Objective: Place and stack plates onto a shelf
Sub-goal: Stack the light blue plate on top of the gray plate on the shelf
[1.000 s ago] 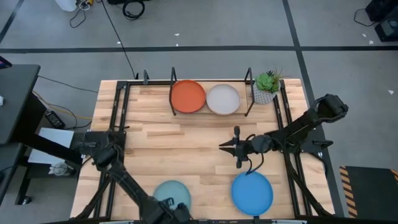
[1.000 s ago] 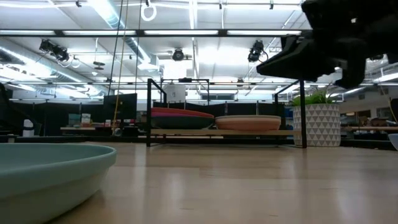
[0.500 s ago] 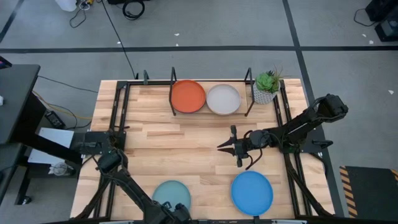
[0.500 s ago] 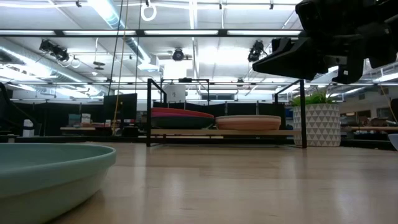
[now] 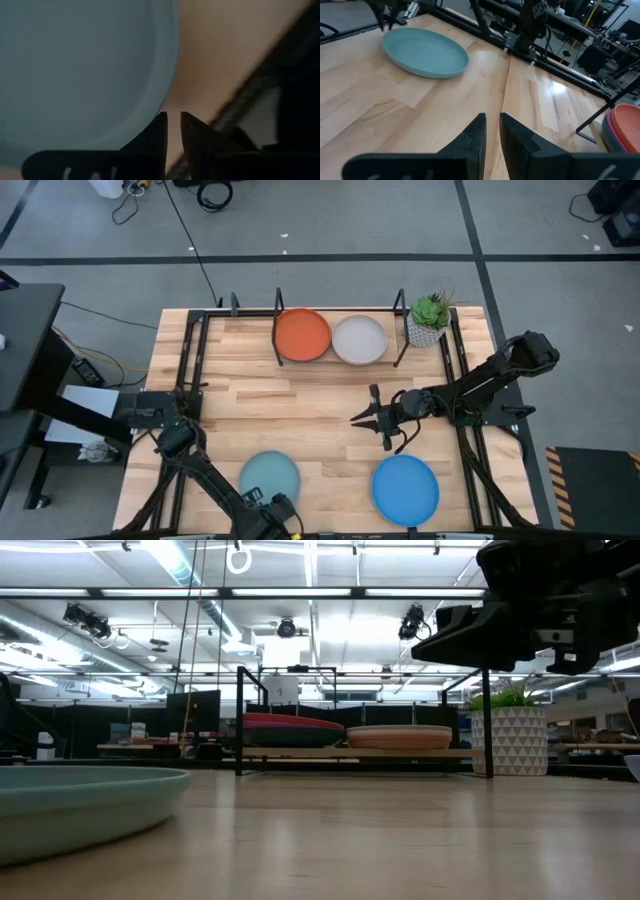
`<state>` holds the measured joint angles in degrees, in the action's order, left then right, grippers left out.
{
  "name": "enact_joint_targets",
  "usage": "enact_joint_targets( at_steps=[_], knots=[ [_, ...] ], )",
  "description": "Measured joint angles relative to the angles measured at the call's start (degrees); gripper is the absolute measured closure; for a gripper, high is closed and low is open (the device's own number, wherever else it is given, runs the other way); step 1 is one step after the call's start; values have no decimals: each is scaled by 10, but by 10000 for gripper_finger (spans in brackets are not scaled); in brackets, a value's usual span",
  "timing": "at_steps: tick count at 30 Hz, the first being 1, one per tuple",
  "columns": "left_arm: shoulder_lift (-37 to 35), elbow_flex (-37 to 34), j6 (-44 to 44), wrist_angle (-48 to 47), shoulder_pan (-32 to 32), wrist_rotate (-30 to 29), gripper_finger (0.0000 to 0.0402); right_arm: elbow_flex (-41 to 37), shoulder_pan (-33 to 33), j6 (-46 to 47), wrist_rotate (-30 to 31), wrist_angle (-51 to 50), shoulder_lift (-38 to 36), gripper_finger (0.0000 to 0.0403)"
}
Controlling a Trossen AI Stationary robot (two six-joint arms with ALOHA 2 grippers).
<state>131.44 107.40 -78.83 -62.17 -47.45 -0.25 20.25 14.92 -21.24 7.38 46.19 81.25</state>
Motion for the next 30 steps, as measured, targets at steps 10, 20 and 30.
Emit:
enact_joint_targets(
  at_steps=[10,20,30],
  knots=[
    [-1,0,59,-140,0,-93,347,0,0,3,0,-5,0,344],
    [-1,0,119,-186,14,-133,347,0,0,3,-1,-8,0,344],
    [-2,0,117,-159,9,-176,278,0,0,3,-18,-10,0,344]
  ],
)
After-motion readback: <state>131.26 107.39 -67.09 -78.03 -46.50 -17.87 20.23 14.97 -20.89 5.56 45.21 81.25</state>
